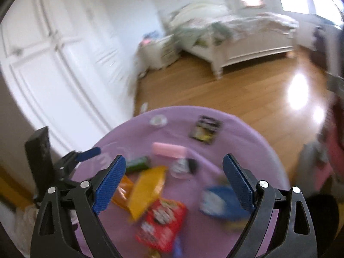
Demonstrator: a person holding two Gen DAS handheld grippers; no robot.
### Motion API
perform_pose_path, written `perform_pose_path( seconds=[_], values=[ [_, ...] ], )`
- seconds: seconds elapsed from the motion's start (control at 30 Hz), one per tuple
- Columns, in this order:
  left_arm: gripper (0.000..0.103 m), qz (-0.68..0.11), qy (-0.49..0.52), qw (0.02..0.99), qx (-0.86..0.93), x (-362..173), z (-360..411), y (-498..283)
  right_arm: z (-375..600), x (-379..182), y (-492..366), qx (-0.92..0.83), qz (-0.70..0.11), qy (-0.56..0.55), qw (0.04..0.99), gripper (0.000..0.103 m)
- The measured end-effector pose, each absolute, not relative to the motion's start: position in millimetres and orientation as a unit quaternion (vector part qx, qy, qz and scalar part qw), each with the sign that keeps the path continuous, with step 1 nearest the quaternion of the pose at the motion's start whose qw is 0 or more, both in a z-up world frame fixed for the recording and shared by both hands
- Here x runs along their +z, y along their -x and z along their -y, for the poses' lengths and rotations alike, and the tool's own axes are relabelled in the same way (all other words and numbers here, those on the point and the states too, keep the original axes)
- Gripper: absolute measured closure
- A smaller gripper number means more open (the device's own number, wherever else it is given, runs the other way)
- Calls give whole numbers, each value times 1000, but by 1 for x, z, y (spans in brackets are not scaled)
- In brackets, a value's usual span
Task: Collect trash
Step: 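Grasp the green Doublemint gum pack with the left gripper while the right grasps the white cup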
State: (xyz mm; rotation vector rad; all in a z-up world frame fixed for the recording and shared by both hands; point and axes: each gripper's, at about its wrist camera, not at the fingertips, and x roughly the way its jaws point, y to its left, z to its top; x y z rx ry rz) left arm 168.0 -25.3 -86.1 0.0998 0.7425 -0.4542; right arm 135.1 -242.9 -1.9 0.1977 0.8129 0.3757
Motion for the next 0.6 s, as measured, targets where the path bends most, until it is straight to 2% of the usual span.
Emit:
perform_pose_path(
  seconds=[0.03,0.1,0.17,0.4,0.53,0.6],
  values=[
    [23,-369,-55,902,-218,-89,26,-172,231,-5,-149,191,-402,-90,891,13],
    [31,-394,-73,890,-217,-100,22,-185,206,-12,-179,205,-424,-76,879,26],
    [35,-404,-84,884,-222,-107,21,-189,184,-20,-208,205,-444,-58,870,33],
    [37,-409,-114,870,-249,-118,21,-191,118,-54,-295,197,-505,-13,840,36],
    [46,-416,-130,862,-258,-122,30,-196,93,-76,-327,180,-529,19,829,36],
    [54,-425,-136,856,-262,-126,34,-199,86,-86,-336,168,-540,33,824,43]
  ],
)
